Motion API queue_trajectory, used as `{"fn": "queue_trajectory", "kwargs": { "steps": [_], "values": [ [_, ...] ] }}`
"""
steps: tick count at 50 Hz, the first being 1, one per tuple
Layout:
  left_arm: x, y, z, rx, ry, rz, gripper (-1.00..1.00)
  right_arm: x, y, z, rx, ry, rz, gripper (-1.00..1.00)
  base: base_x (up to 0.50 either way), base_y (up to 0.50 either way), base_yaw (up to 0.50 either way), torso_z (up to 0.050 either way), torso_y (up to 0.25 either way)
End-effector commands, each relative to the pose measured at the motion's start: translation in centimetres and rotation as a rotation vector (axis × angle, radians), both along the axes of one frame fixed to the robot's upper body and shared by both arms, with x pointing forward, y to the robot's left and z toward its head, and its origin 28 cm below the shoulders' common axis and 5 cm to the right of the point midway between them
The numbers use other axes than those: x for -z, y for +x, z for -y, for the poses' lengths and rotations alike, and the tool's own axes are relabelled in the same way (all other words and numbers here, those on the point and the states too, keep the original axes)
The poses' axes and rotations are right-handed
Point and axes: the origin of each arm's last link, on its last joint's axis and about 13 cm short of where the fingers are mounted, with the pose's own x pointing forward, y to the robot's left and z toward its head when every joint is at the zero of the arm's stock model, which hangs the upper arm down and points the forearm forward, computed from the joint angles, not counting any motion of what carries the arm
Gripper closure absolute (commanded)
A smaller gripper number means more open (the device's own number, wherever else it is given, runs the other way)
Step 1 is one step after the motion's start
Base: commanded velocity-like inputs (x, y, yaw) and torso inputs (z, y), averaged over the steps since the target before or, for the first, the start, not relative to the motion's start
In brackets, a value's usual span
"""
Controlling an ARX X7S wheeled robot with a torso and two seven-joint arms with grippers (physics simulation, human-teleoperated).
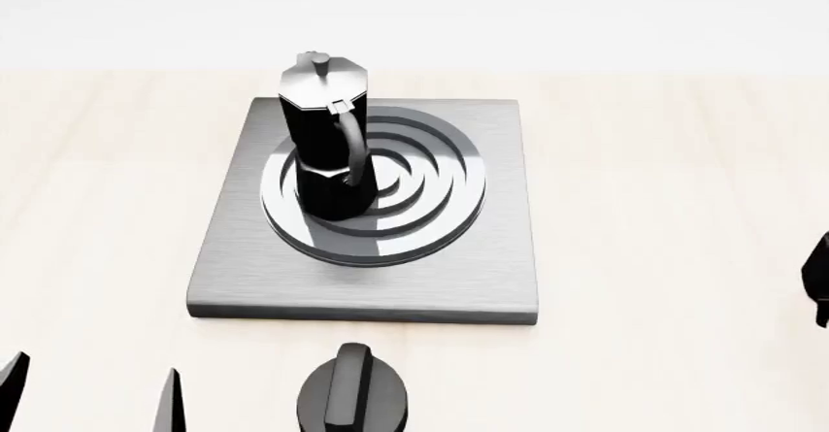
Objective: Put both moka pots on the stove.
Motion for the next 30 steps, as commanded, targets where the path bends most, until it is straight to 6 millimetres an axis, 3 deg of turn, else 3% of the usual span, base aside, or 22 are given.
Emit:
{"fn": "queue_trajectory", "kwargs": {
  "steps": [1, 7, 14, 20, 30],
  "values": [
    [0.0, 0.0, 0.0, 0.001, 0.000, 0.000, -1.00, 0.4, 0.2, -0.3, -0.018, -0.019, -0.013, 1.00, 0.00, 0.00, 0.00, 0.000, 0.000],
    [0.1, 0.0, 0.0, 0.001, 0.002, -0.002, -1.00, -0.2, 1.1, -0.9, -0.066, -0.039, 0.079, 1.00, 0.00, 0.00, 0.00, 0.000, 0.000],
    [0.2, 0.0, 0.0, 0.001, 0.002, -0.002, -1.00, -2.8, 3.2, -2.4, -0.086, -0.040, 0.311, 1.00, 0.00, 0.00, 0.00, 0.000, 0.000],
    [0.2, 0.0, 0.0, 0.002, 0.001, -0.004, -1.00, -3.6, 4.9, -4.7, -0.111, -0.083, 0.438, 1.00, 0.00, 0.00, 0.00, 0.000, 0.000],
    [0.0, 0.0, 0.0, 0.000, -0.003, -0.003, -1.00, -4.2, 6.9, -8.6, -0.291, -0.076, 0.464, 1.00, 0.00, 0.00, 0.00, 0.000, 0.000]
  ]
}}
